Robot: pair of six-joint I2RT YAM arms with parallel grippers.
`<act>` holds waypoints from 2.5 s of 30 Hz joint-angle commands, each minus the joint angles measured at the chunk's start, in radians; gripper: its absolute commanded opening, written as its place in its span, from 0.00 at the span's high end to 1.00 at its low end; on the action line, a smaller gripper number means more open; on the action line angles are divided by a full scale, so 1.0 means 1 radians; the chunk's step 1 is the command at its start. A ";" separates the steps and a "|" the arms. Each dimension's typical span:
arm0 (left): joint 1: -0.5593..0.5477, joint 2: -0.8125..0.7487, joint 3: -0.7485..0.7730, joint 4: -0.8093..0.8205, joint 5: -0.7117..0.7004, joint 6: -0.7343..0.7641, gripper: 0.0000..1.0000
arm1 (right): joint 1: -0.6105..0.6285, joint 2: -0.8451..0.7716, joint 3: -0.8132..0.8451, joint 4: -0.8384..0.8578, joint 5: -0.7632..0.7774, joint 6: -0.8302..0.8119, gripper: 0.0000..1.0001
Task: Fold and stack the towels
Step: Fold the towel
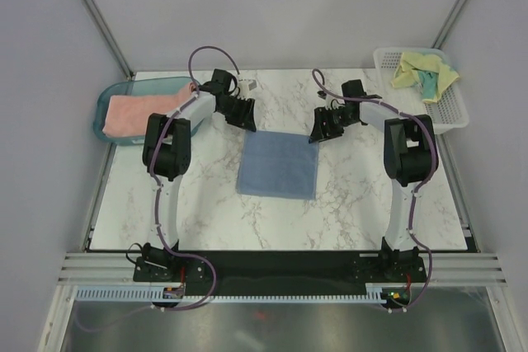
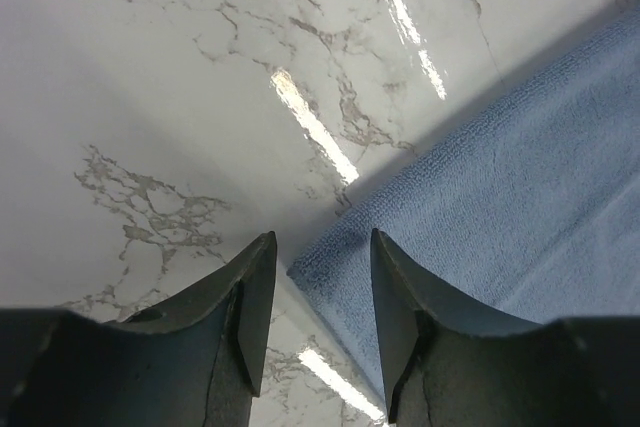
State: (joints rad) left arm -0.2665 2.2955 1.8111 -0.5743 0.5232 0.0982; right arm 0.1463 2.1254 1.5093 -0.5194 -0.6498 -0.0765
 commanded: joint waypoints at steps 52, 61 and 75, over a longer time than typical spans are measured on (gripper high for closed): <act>0.050 0.121 0.366 -0.237 0.120 0.121 0.98 | -0.039 0.107 0.230 -0.088 -0.116 -0.174 1.00; 0.050 0.081 0.335 -0.237 0.078 0.109 0.98 | -0.011 -0.027 0.122 -0.011 -0.079 -0.137 1.00; 0.049 -0.148 0.071 -0.131 0.074 0.080 0.98 | 0.029 -0.222 -0.076 0.104 -0.004 -0.118 1.00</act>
State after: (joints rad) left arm -0.2165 2.2528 1.9270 -0.7658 0.6018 0.2066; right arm 0.1669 1.9697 1.4582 -0.4755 -0.6708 -0.1940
